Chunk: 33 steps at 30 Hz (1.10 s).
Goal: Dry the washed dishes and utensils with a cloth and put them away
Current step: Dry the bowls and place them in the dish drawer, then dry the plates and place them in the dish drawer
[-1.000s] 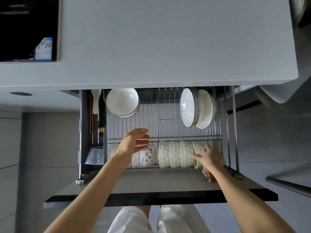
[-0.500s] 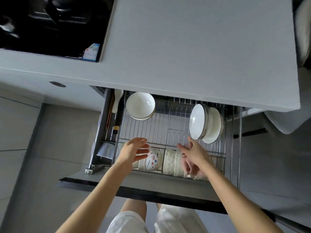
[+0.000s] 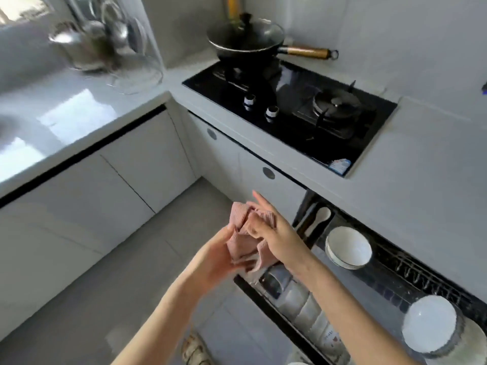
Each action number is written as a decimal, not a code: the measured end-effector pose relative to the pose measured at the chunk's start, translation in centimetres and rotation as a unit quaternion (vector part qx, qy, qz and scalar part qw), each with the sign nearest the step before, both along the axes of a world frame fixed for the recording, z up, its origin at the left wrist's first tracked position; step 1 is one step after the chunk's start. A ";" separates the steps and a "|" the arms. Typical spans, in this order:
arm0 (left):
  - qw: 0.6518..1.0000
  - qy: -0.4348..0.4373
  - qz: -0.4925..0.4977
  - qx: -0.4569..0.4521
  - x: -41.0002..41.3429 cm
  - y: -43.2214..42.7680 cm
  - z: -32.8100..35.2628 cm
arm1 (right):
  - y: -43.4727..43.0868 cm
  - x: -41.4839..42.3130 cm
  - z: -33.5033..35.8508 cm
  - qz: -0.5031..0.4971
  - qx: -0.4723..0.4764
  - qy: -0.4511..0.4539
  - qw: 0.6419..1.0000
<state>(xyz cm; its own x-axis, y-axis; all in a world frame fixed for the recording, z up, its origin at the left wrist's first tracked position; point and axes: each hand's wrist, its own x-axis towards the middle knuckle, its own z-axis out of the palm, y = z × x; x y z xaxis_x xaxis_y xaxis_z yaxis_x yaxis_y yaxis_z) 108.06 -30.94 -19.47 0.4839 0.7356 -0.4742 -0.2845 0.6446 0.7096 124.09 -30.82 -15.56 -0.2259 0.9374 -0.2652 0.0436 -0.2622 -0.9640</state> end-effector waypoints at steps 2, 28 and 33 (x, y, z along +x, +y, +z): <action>0.998 -0.015 0.039 0.056 -5.8 0.6 2.3 | 1.9 -5.7 1.5 0.041 0.025 0.004 0.999; 0.803 0.372 0.369 0.285 -56.1 20.7 6.8 | 32.8 -63.0 3.0 0.191 -0.191 0.269 0.925; 0.776 0.364 0.510 0.082 -65.8 29.5 4.2 | 42.6 -69.3 2.1 0.160 -0.147 0.139 0.966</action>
<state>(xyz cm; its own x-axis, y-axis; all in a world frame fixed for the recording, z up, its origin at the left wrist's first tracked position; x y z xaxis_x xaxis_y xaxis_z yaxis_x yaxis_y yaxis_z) 42.27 -1.46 -15.23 -0.7401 0.6390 -0.2096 -0.0737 0.2326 0.9698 54.75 11.78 -13.48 -0.5923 0.7010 -0.3973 -0.0814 -0.5426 -0.8361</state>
